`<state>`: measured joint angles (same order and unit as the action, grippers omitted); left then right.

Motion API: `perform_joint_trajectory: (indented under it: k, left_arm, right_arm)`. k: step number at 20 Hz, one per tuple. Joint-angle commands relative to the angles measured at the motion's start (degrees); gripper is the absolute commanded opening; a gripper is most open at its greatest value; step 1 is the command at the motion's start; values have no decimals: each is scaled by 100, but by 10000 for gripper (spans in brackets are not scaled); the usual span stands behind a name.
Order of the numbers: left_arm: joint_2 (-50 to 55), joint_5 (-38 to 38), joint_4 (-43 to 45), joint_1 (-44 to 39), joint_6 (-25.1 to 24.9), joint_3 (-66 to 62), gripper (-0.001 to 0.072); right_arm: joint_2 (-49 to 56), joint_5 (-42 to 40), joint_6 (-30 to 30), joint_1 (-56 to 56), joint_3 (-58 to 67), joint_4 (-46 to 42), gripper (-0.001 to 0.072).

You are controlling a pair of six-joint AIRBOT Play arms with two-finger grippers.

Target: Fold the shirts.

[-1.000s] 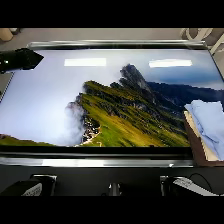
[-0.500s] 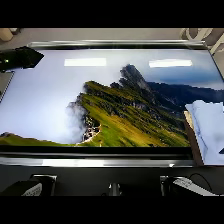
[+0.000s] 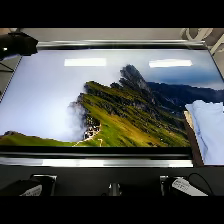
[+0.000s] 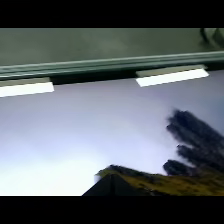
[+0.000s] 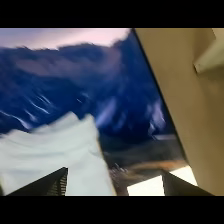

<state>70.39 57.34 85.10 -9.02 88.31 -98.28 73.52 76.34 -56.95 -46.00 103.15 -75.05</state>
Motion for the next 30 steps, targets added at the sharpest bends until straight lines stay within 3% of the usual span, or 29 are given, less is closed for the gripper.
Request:
perform_joint_trajectory:
  k: [1, 3, 4, 8, 30]
  left_arm:
    - [614, 1613, 2031, -382, 964, -299, 111]
    - [850, 2706, 1578, -350, 957, 122, 596]
    - [811, 2879, 1329, -345, 903, 533, 615]
    - [-94, 1672, 702, -356, 992, 2111, 610]
    - [-81, 1816, 697, -345, 986, 2170, 610]
  right_arm:
    - [-24, 520, -455, 2059, 166, -452, 613]
    - [46, 1235, -203, 3080, -647, -643, 619]
    - [42, 1429, -186, 3379, -1123, -640, 618]
    - [-72, 1255, -201, 3803, -2439, -625, 617]
    - [-79, 1202, -234, 3803, -2465, -704, 616]
